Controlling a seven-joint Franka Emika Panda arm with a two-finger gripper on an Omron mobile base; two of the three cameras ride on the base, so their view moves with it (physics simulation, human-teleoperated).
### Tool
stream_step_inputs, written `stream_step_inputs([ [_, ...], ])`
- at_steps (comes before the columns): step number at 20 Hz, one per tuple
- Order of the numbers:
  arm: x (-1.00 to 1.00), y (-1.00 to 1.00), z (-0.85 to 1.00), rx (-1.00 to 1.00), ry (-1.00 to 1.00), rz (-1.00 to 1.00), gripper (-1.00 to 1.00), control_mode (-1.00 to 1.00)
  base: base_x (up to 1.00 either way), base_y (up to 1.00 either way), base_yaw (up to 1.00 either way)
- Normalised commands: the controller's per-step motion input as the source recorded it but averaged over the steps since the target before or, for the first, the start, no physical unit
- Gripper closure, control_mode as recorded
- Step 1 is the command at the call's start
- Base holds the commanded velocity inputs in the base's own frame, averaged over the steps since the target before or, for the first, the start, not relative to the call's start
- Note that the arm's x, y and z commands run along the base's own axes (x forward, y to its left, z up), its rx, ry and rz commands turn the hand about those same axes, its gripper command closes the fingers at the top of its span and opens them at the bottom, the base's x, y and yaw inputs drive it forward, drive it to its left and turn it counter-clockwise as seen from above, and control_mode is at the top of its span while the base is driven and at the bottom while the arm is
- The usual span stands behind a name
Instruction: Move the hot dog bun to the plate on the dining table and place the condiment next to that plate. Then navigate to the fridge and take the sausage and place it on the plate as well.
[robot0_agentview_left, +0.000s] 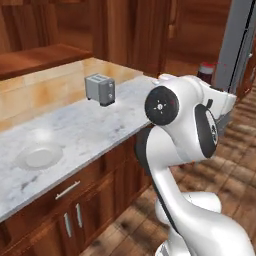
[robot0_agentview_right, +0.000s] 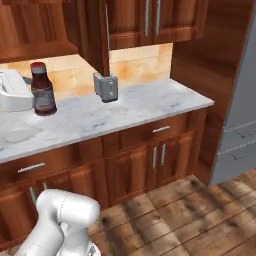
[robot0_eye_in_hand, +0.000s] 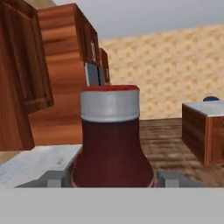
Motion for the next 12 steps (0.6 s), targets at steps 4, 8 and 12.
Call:
stream_step_inputs([
  [4,0.00,0.00,0.00,0.00,0.00,0.00,1.00,1.00,-0.20,-0.29,-0.79],
  [8,0.00,0.00,0.00,0.00,0.00,0.00,1.00,1.00,-0.04,-0.41,-0.75],
  [12,0.00,0.00,0.00,0.00,0.00,0.00,1.00,1.00,0.35,-0.22,-0.75],
])
